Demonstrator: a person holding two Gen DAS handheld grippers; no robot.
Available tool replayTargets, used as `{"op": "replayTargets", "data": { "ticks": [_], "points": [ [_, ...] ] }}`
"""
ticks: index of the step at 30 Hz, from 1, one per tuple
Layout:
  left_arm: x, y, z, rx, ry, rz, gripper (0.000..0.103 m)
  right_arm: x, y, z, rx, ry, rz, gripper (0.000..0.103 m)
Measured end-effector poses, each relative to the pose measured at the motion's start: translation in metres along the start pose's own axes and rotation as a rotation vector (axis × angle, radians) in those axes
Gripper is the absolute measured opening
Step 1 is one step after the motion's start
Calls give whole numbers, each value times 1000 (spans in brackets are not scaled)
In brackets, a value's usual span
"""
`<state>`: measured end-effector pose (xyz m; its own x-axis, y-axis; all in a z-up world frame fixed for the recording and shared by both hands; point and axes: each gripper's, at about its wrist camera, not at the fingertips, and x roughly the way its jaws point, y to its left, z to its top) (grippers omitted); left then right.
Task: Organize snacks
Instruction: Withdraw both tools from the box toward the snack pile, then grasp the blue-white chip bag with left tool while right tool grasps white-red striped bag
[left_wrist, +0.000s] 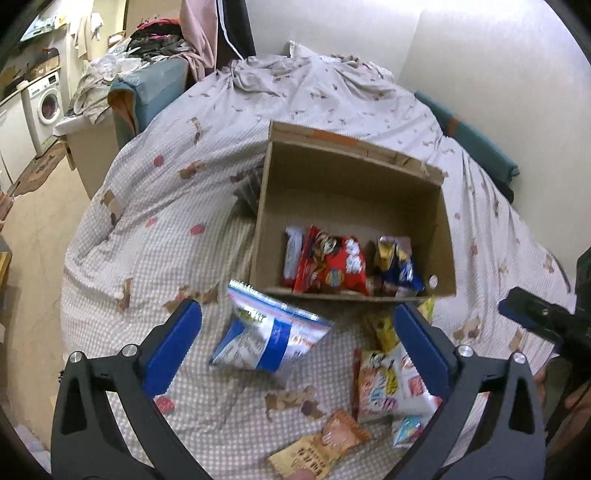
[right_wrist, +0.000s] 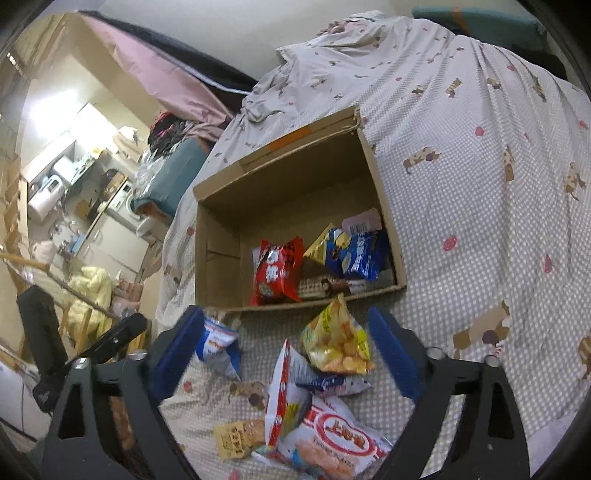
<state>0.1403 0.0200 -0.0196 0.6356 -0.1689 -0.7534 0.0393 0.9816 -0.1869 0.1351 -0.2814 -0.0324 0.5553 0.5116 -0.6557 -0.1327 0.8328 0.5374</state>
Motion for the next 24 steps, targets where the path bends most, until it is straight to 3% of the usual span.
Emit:
{"op": "replayTargets", "data": {
  "ticks": [9,16,19,24],
  "points": [
    [9,6,-21,-6,54,40,103,-3,-3,-18,-31,55,-10,102],
    [1,2,-6,-31,27,-3,103,3,-19,-29,3,108,-73,101],
    [0,6,-7,-11,10,17,103,-1,-24,-28,37,87,-77,101],
    [17,11,-19,-44,82,24,103,-17,-25,-30,54,39,-66,101]
  ]
}}
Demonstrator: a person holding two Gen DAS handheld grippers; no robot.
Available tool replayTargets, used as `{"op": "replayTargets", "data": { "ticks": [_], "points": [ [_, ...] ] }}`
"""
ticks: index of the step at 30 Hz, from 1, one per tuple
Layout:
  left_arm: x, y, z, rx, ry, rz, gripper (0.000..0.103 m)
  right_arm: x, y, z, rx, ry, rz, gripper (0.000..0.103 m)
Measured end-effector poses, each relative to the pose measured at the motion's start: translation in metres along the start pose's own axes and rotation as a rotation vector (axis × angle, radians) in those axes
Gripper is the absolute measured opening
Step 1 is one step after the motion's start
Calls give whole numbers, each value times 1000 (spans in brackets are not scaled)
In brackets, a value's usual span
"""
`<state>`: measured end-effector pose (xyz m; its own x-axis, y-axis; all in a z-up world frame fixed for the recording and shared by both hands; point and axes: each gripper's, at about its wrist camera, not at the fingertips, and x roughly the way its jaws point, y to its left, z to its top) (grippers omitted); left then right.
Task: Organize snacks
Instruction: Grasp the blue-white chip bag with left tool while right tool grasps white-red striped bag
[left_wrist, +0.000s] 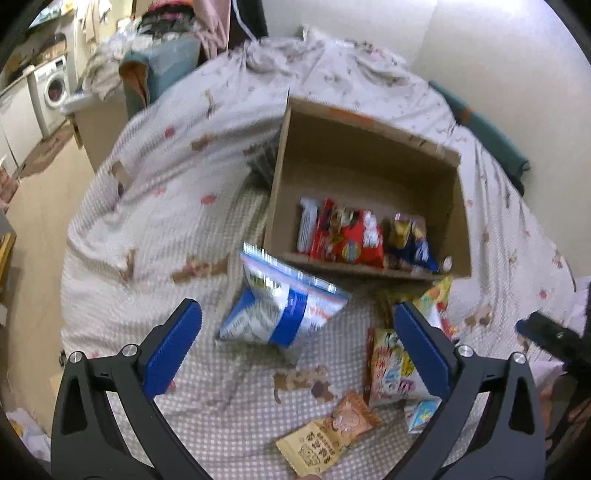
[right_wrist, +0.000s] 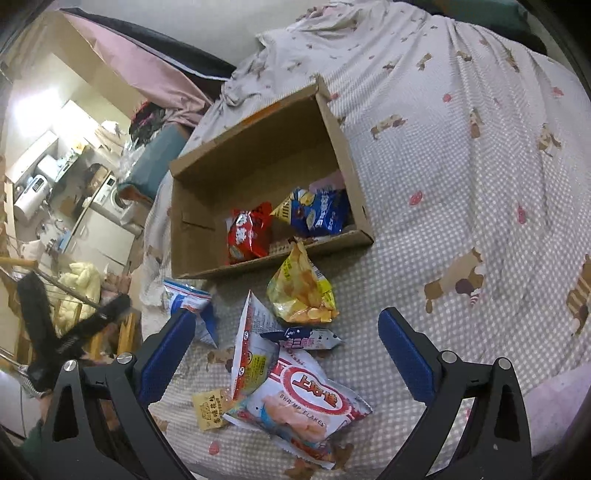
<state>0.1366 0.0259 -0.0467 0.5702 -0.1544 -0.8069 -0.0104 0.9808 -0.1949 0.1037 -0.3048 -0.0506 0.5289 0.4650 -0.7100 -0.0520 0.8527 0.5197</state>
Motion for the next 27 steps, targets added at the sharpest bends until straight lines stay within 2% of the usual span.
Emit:
{"op": "replayTargets", "data": {
  "ticks": [5,7,11,14,16,20,21,22,23,26,27],
  "points": [
    [37,-9,-12,-3,144,-11,103,1,-16,1,57,15,4,102],
    [47,-13,-18,6,170,13,103,5,-22,1,83,35,10,102],
    [74,-21,-16,86,159,120,103,12,-25,0,93,61,8,101],
    [101,-20,-18,180,202,233,103,15,-27,-1,91,70,-4,101],
    [111,-14,-19,177,230,243,103,20,-29,-2,100,96,9,101],
    [116,-9,-15,170,215,246,101,33,-21,-7,73,160,30,101],
    [118,-9,-14,171,222,238,95,35,-15,-8,45,166,20,101],
    [120,-9,-14,171,239,222,79,37,-8,-9,16,167,7,101],
    [123,-9,-15,171,250,215,68,39,-1,-10,-12,172,4,101],
    [123,-6,-17,175,258,210,57,51,20,-17,-67,236,80,100],
    [122,-6,-17,176,256,214,54,55,26,-19,-79,258,105,97]
  ]
}}
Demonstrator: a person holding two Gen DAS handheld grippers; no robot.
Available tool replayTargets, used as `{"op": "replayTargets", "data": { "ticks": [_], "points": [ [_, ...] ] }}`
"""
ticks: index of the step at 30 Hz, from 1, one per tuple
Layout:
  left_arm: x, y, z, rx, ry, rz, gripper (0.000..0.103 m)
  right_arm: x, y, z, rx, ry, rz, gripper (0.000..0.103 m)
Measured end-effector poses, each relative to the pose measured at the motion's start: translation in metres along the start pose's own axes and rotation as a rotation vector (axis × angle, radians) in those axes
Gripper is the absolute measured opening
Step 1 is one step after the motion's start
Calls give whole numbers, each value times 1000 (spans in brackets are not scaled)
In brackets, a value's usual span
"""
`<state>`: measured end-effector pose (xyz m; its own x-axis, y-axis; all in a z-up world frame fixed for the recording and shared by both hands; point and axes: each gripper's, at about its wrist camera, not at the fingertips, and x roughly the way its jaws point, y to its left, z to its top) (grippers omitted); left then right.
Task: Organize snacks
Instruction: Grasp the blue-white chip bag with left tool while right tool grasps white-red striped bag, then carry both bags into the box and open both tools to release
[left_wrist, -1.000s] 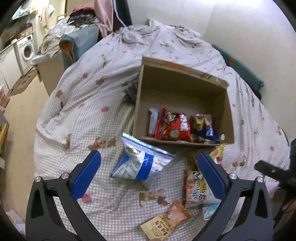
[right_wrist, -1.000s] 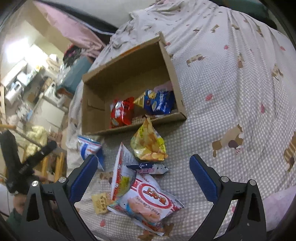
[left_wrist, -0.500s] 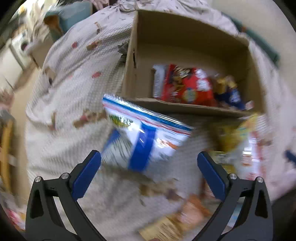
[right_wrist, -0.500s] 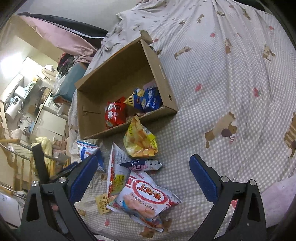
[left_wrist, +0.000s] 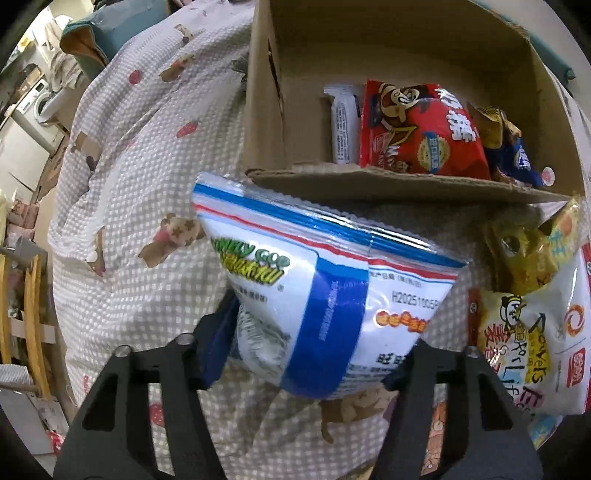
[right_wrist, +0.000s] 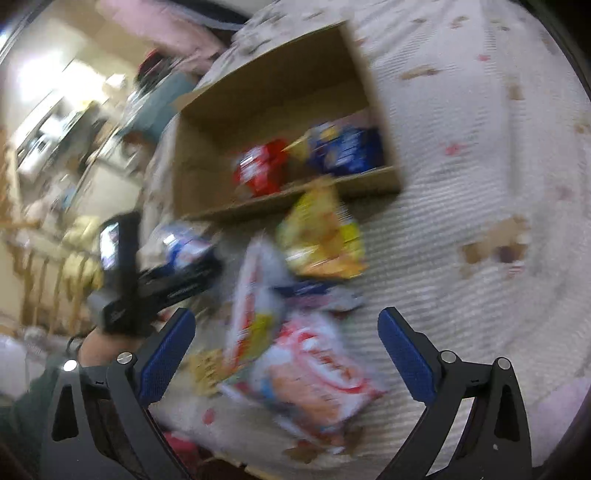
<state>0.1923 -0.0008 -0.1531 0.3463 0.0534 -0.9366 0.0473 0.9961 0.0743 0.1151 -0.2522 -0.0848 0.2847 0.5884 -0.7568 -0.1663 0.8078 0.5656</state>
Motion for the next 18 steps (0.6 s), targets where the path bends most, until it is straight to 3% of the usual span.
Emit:
{"op": "replayTargets", "data": {
  "ticks": [3,14,18],
  "points": [
    [-9,1,-1,-11,-5,-18,51,14,15,0,-25,57,2,78],
    [-66,17,-24,-102,-42,-104,50,67,41,4,-90,181,-115,60],
    [-89,21,-32,-105,-91,-109,50,82,43,1,-118,204,-181,45]
  ]
}}
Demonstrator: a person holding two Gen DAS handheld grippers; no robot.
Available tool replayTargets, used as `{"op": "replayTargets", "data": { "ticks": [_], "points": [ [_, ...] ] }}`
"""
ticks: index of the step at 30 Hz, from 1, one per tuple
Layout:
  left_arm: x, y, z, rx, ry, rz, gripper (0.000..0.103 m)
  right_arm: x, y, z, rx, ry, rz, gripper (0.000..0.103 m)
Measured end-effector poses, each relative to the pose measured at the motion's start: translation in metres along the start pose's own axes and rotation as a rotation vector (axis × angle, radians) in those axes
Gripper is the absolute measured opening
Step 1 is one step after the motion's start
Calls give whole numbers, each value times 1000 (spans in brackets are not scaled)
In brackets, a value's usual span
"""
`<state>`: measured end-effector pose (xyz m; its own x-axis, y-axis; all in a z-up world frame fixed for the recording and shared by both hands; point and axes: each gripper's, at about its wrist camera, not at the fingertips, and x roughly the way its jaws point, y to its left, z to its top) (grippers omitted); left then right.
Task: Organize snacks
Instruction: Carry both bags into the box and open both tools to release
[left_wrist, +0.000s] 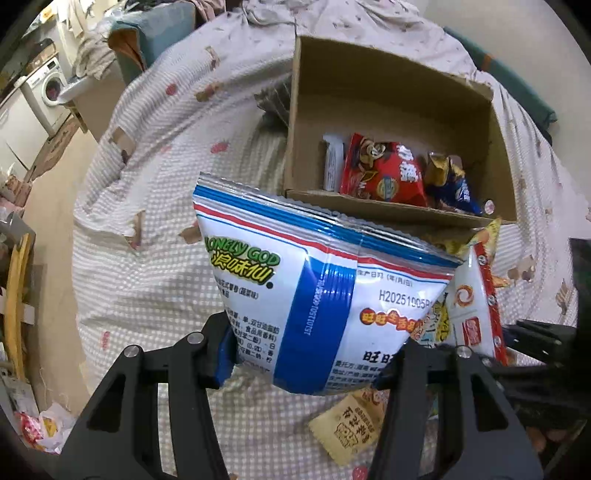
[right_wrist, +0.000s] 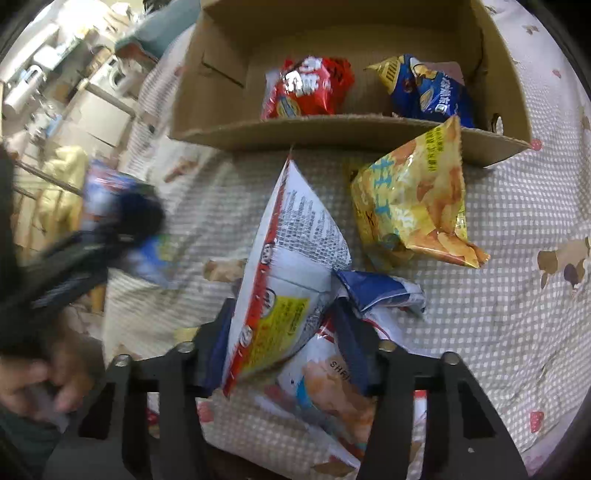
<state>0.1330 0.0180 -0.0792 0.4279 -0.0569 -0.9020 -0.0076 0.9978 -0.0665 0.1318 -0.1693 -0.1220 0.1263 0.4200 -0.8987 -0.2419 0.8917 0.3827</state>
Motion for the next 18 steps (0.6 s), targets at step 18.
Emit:
{"op": "replayTargets", "data": {
  "ticks": [18],
  "points": [
    [-7,18,-5,-64,-43,23,50,-88,-10,-27,-53,-289,204,20]
  ]
}}
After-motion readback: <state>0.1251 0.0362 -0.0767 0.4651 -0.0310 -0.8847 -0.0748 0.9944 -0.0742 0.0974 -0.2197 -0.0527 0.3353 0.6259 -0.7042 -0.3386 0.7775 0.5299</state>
